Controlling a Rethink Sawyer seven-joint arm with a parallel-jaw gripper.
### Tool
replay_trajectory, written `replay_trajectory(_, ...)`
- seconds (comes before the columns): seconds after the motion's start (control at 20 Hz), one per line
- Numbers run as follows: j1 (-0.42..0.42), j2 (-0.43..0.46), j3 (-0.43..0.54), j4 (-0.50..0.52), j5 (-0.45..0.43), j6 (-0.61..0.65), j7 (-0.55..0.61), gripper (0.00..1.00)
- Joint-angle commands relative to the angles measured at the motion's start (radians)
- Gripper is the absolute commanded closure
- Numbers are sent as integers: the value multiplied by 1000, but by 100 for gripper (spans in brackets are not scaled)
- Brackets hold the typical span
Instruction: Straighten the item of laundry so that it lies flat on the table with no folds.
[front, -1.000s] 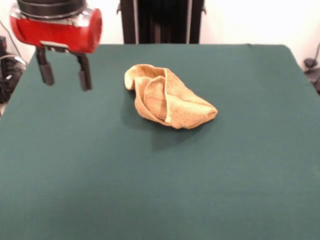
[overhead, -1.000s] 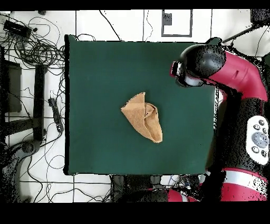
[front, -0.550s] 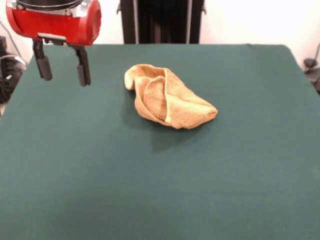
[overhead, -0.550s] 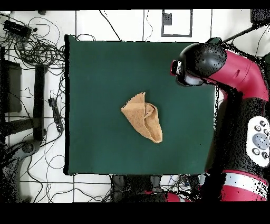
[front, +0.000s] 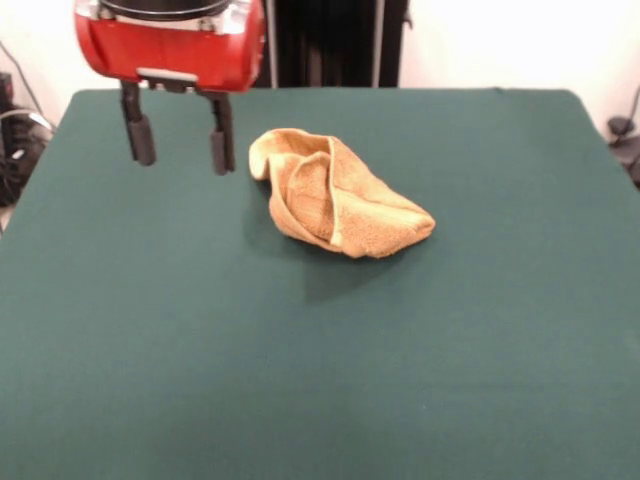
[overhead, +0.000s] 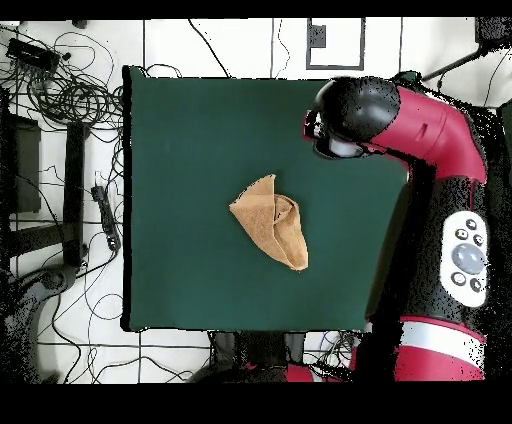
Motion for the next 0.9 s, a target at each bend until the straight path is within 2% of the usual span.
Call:
replay_trajectory(0.05,54,38,91,118,2,-25,87,0)
replay_trajectory(0.6,65,38,81,116,-4,-25,88,0)
replay_trajectory(0.9,89,35,72,122,8,-17,137,0)
